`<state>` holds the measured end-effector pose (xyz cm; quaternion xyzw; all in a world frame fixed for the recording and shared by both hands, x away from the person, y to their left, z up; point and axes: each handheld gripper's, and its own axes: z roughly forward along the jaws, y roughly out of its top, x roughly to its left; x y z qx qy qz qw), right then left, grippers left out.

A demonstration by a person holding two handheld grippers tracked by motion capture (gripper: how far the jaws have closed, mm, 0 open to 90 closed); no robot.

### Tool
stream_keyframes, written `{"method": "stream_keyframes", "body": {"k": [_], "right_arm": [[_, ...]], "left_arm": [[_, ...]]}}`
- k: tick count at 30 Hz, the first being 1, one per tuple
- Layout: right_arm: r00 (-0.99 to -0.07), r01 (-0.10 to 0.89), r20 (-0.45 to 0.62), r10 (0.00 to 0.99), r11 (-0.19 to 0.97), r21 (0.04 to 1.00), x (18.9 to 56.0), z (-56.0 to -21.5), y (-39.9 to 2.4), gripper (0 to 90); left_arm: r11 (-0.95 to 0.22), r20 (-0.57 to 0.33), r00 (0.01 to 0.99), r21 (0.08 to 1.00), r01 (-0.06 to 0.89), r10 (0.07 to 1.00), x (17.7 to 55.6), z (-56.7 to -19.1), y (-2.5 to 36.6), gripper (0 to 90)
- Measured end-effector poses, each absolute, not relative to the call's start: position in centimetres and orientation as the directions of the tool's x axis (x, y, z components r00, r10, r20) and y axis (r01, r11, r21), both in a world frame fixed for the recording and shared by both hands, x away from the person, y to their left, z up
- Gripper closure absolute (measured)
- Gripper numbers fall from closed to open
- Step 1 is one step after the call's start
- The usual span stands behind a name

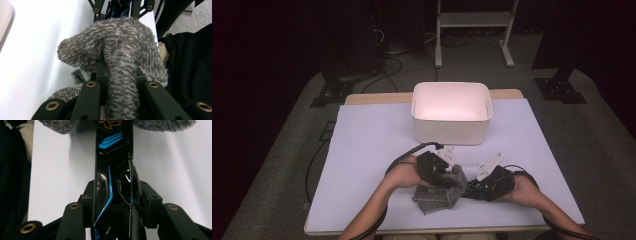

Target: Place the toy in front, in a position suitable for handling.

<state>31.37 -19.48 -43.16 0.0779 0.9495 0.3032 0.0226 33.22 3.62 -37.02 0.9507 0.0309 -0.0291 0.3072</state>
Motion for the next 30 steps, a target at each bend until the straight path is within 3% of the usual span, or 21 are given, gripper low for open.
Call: {"method": "stream_keyframes", "body": {"k": [16, 23, 30], "right_arm": [[-0.998, 0.058, 0.026, 0.053, 0.794, 0.605, 33.7, -43.1, -11.5, 55.2], [-0.998, 0.061, 0.035, 0.05, 0.796, 0.602, 33.9, -43.3, -11.6, 55.2], [-0.998, 0.068, 0.038, 0.056, 0.803, 0.592, 33.9, -43.3, -11.9, 55.0]], "left_arm": [[-0.788, -0.083, 0.989, 0.598, 0.149, 0.124, 33.3, -36.6, 9.5, 75.2], [-0.757, -0.118, 0.976, 0.616, 0.217, 0.184, 33.2, -38.2, 12.7, 75.2], [-0.744, -0.136, 0.976, 0.631, 0.218, 0.17, 33.5, -38.9, 11.8, 75.2]]}}
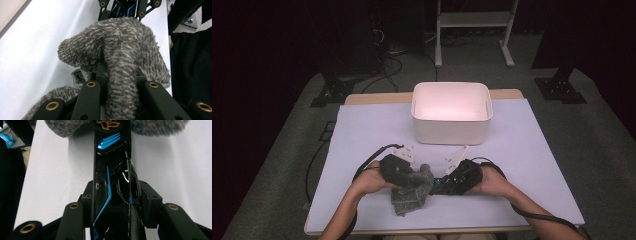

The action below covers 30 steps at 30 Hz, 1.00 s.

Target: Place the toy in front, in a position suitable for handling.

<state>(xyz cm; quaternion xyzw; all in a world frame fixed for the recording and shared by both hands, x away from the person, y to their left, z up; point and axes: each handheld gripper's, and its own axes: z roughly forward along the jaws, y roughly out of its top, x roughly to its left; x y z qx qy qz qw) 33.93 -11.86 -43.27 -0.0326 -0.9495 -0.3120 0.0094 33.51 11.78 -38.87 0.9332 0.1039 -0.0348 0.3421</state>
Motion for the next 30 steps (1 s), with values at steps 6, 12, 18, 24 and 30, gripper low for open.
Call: {"method": "stream_keyframes", "body": {"k": [6, 12, 18, 24, 30], "right_arm": [[-0.997, 0.074, 0.055, 0.052, 0.825, 0.561, 34.1, -43.0, -11.3, 53.4], [-0.998, 0.062, 0.048, 0.043, 0.834, 0.549, 33.9, -42.8, -10.7, 51.1], [-0.998, 0.059, 0.045, 0.041, 0.837, 0.545, 33.9, -42.7, -10.5, 50.0], [-0.999, 0.044, 0.028, 0.034, 0.846, 0.532, 33.7, -42.4, -9.6, 51.5], [-0.999, 0.026, -0.008, 0.034, 0.866, 0.499, 33.6, -42.3, -8.9, 55.3]], "left_arm": [[-0.726, -0.152, 0.974, 0.649, 0.228, 0.17, 33.4, -39.2, 12.0, 75.2], [-0.706, -0.162, 0.971, 0.666, 0.239, 0.176, 33.3, -39.7, 12.6, 75.2], [-0.702, -0.159, 0.97, 0.67, 0.241, 0.182, 33.4, -40.4, 13.3, 74.9], [-0.697, -0.169, 0.969, 0.674, 0.246, 0.178, 33.3, -40.7, 13.2, 75.0], [-0.697, -0.159, 0.97, 0.675, 0.241, 0.182, 33.4, -40.5, 13.0, 75.1]]}}
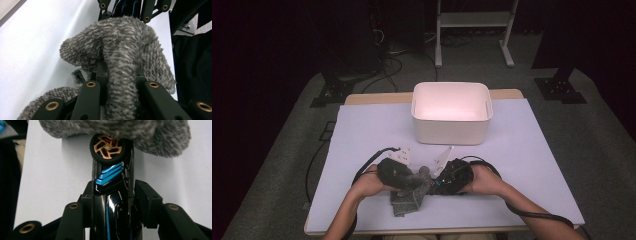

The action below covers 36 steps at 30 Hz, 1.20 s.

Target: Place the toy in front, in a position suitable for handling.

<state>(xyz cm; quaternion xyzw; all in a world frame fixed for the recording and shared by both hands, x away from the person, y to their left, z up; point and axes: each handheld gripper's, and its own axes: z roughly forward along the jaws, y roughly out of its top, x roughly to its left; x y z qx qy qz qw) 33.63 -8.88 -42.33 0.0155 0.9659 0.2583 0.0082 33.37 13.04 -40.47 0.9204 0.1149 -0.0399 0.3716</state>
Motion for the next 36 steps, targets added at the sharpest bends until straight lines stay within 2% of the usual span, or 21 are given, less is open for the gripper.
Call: {"method": "stream_keyframes", "body": {"k": [9, 15, 20, 26, 28, 33, 36], "right_arm": [[-0.999, 0.037, -0.004, 0.046, 0.854, 0.519, 33.9, -42.3, -8.8, 55.6], [-0.998, 0.066, 0.016, 0.068, 0.819, 0.57, 34.3, -41.8, -9.0, 55.6], [-0.996, 0.079, 0.03, 0.078, 0.765, 0.639, 34.3, -41.6, -9.1, 55.6], [-0.995, 0.093, 0.045, 0.087, 0.694, 0.714, 34.3, -41.5, -9.7, 55.6], [-0.995, 0.1, 0.053, 0.09, 0.682, 0.724, 34.2, -41.6, -9.8, 55.6], [-0.996, 0.063, 0.005, 0.085, 0.693, 0.718, 33.3, -42.0, -10.0, 55.6], [-0.994, 0.093, 0.027, 0.109, 0.674, 0.733, 33.2, -41.9, -11.5, 55.6]], "left_arm": [[-0.687, -0.159, 0.966, 0.68, 0.256, 0.203, 33.2, -39.9, 14.4, 75.1], [-0.665, -0.172, 0.961, 0.695, 0.275, 0.217, 33.3, -40.1, 15.4, 75.0], [-0.653, -0.15, 0.965, 0.713, 0.256, 0.215, 33.2, -38.8, 15.4, 75.2], [-0.651, -0.118, 0.971, 0.724, 0.229, 0.21, 32.8, -36.7, 14.7, 76.5], [-0.634, -0.128, 0.974, 0.742, 0.218, 0.185, 32.7, -36.1, 14.1, 76.5], [-0.678, -0.071, 0.988, 0.721, 0.146, 0.136, 32.3, -34.8, 11.4, 76.3], [-0.684, -0.064, 0.989, 0.717, 0.137, 0.131, 32.7, -34.3, 10.8, 76.3]]}}
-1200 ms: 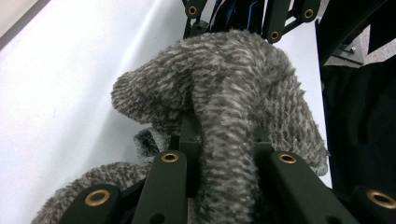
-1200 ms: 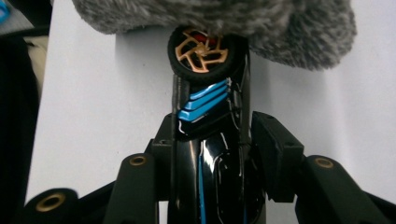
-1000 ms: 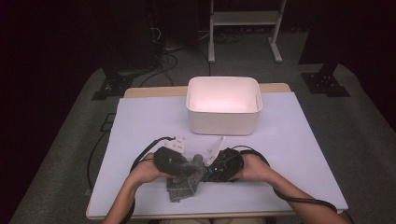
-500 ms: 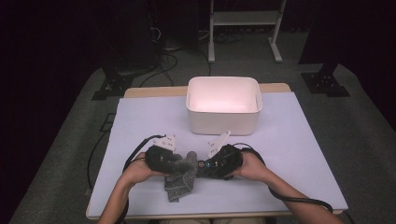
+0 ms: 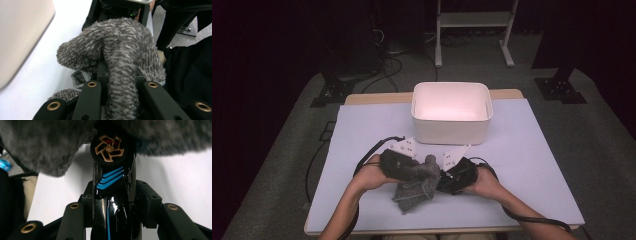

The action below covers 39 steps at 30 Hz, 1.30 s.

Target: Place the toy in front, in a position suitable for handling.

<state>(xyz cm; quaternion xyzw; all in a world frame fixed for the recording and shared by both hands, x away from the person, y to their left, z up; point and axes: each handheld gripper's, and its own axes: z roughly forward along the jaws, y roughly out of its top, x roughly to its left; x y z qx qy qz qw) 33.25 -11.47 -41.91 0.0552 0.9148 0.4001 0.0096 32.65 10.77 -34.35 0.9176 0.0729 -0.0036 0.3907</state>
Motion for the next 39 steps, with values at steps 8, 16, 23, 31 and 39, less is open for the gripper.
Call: {"method": "stream_keyframes", "body": {"k": [8, 16, 23, 31, 39], "right_arm": [[-0.987, 0.116, 0.027, 0.156, 0.596, 0.795, 32.3, -42.1, -15.6, 55.3], [-0.984, 0.077, -0.038, 0.171, 0.618, 0.783, 31.1, -41.4, -17.5, 55.1], [-0.98, 0.103, -0.023, 0.198, 0.603, 0.791, 30.8, -41.1, -19.1, 55.1], [-0.984, 0.095, -0.023, 0.179, 0.618, 0.78, 31.1, -41.2, -17.9, 55.2], [-0.986, 0.094, -0.016, 0.168, 0.625, 0.775, 31.3, -41.5, -16.7, 55.4]], "left_arm": [[-0.701, -0.085, 0.989, 0.699, 0.144, 0.119, 33.3, -35.1, 9.4, 76.2], [-0.722, -0.069, 0.993, 0.682, 0.115, 0.093, 33.4, -34.5, 8.0, 76.2], [-0.713, -0.094, 0.993, 0.691, 0.117, 0.071, 33.7, -34.9, 7.0, 76.2], [-0.68, -0.081, 0.997, 0.73, 0.069, 0.013, 33.2, -32.6, 6.0, 76.2], [-0.699, -0.066, 0.998, 0.714, 0.037, -0.014, 33.0, -32.4, 4.6, 75.9]]}}
